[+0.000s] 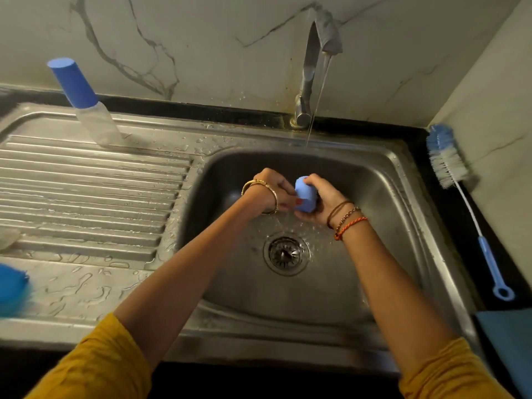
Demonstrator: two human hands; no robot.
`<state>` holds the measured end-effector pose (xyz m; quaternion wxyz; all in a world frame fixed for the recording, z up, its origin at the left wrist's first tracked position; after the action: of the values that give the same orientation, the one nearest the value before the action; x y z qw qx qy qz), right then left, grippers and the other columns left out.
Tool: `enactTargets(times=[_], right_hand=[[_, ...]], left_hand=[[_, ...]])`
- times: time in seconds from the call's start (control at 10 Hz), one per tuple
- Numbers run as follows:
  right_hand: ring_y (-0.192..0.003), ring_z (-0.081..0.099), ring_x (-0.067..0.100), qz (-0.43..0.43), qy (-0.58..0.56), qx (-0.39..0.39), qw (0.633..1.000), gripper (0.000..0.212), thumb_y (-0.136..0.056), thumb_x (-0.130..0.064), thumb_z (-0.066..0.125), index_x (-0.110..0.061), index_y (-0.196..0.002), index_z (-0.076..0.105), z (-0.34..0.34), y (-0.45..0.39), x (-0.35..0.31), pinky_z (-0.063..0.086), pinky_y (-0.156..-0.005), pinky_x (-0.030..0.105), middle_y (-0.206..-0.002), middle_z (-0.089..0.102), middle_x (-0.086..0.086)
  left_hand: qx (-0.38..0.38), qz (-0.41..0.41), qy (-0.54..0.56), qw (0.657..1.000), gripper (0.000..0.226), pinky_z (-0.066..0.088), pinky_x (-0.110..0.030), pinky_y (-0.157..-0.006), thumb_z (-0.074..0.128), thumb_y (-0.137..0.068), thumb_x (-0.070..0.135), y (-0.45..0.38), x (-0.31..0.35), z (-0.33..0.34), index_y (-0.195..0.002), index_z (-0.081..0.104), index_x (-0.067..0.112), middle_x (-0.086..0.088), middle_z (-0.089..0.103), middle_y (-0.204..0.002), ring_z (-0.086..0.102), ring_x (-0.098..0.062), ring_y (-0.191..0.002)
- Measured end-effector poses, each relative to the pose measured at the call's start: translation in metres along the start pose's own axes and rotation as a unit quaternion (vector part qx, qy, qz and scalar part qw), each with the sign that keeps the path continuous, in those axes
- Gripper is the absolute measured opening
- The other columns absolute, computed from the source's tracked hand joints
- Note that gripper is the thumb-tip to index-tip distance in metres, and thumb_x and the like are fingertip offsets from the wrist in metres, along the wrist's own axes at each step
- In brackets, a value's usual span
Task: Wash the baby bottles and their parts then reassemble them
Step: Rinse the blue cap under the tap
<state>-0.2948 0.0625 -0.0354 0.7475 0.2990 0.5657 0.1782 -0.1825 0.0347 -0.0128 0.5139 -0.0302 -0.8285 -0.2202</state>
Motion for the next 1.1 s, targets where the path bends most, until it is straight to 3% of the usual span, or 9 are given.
enactTargets(times=[0.1,0.2,0.3,0.4,0.5,0.6,0.7,0.9,1.1], right_hand=[[-0.047,0.057,0.011,-0.088,0.083,-0.012,0.993,0.011,-0.092,-0.024,0.05,-0.017,-0.084,0.051,0.006,0.017,-0.023,0.047,-0.041,0.023,-0.076,0.052,0.007],[-0.043,0.054,0.006,-0.18,-0.009,-0.055,0.982,0.011,-0.088,-0.026,0.054,-0.016,-0.092,0.053,0.011,0.039,-0.042,0.041,-0.037,0.015,-0.079,0.054,0.005],[-0.057,0.053,0.009,-0.192,-0.104,-0.102,0.971,0.035,-0.069,-0.035,0.062,-0.013,-0.096,0.058,0.016,0.04,-0.025,0.041,-0.042,0.016,-0.081,0.058,0.003],[-0.079,0.06,0.025,-0.161,0.482,0.088,0.857,0.032,-0.066,-0.026,0.073,-0.012,-0.094,0.066,0.011,0.021,0.027,0.048,-0.06,0.025,-0.09,0.065,0.012],[-0.096,0.061,0.023,-0.225,0.587,0.13,0.767,0.039,-0.07,-0.018,0.077,-0.015,-0.108,0.068,0.032,0.02,0.041,0.044,-0.076,0.026,-0.1,0.066,0.008],[-0.095,0.059,0.018,-0.304,0.522,0.073,0.793,0.049,-0.059,-0.011,0.084,-0.012,-0.105,0.068,0.079,0.036,0.024,0.046,-0.081,0.028,-0.1,0.063,0.004],[-0.097,0.053,0.017,-0.394,0.491,0.068,0.774,0.055,-0.06,-0.01,0.084,-0.009,-0.109,0.058,0.132,0.068,-0.003,0.044,-0.085,0.032,-0.103,0.057,0.003],[-0.086,0.051,0.015,-0.454,0.481,-0.009,0.75,0.052,-0.056,-0.01,0.084,-0.01,-0.103,0.061,0.283,0.101,0.017,0.041,-0.07,0.025,-0.098,0.059,0.003],[-0.095,0.06,0.024,-0.419,0.511,-0.024,0.75,0.051,-0.058,-0.007,0.082,-0.012,-0.106,0.065,0.359,0.091,0.064,0.048,-0.078,0.031,-0.102,0.066,0.009]], left_hand=[[-0.011,0.014,0.11,0.994,0.014,0.054,-0.019,-0.059,0.064,-0.08,-0.007,0.019,-0.001,-0.012,-0.094,0.064,-0.006,-0.008,0.06,-0.072,0.059,-0.016,-0.064],[-0.02,0.054,0.294,0.954,0.019,0.055,-0.02,-0.064,0.055,-0.088,0.0,0.035,-0.002,-0.034,-0.105,0.062,0.004,-0.003,0.067,-0.08,0.064,-0.011,-0.066],[0.022,0.001,0.317,0.948,0.018,0.054,-0.025,-0.065,0.053,-0.092,0.015,0.044,-0.027,-0.044,-0.106,0.063,0.01,-0.009,0.069,-0.099,0.069,-0.019,-0.082],[0.084,-0.021,-0.192,0.978,0.035,0.046,-0.025,-0.087,0.067,-0.083,0.016,0.045,-0.063,-0.055,-0.118,0.063,0.014,-0.007,0.065,-0.117,0.06,-0.023,-0.109],[0.127,-0.006,-0.072,0.989,0.03,0.047,-0.029,-0.083,0.066,-0.083,0.012,0.051,-0.086,-0.077,-0.112,0.065,0.009,-0.013,0.068,-0.108,0.063,-0.022,-0.096],[0.17,0.014,0.063,0.983,0.027,0.048,-0.025,-0.064,0.06,-0.086,0.003,0.069,-0.081,-0.111,-0.112,0.062,0.0,-0.003,0.068,-0.072,0.059,-0.009,-0.061],[0.203,0.055,0.103,0.972,0.025,0.043,-0.02,-0.057,0.057,-0.088,0.001,0.093,-0.063,-0.146,-0.112,0.062,-0.001,-0.003,0.06,-0.071,0.049,-0.004,-0.051],[0.282,0.06,0.068,0.955,0.021,0.052,-0.038,-0.082,0.063,-0.086,0.018,0.151,-0.09,-0.265,-0.099,0.07,0.003,-0.009,0.059,-0.072,0.054,-0.018,-0.075],[0.226,-0.036,0.005,0.973,0.026,0.052,-0.024,-0.068,0.065,-0.085,0.03,0.177,-0.132,-0.314,-0.069,0.065,0.01,-0.002,0.059,-0.063,0.058,-0.012,-0.063]])
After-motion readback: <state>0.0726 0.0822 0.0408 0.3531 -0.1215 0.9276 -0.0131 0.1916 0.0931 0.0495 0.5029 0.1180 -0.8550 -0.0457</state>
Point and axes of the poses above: each hand's wrist, its own y-axis away from the middle knuckle, its own z-axis out of the palm, x = y × z, the point moved 5 cm from there along -y, towards the middle knuckle
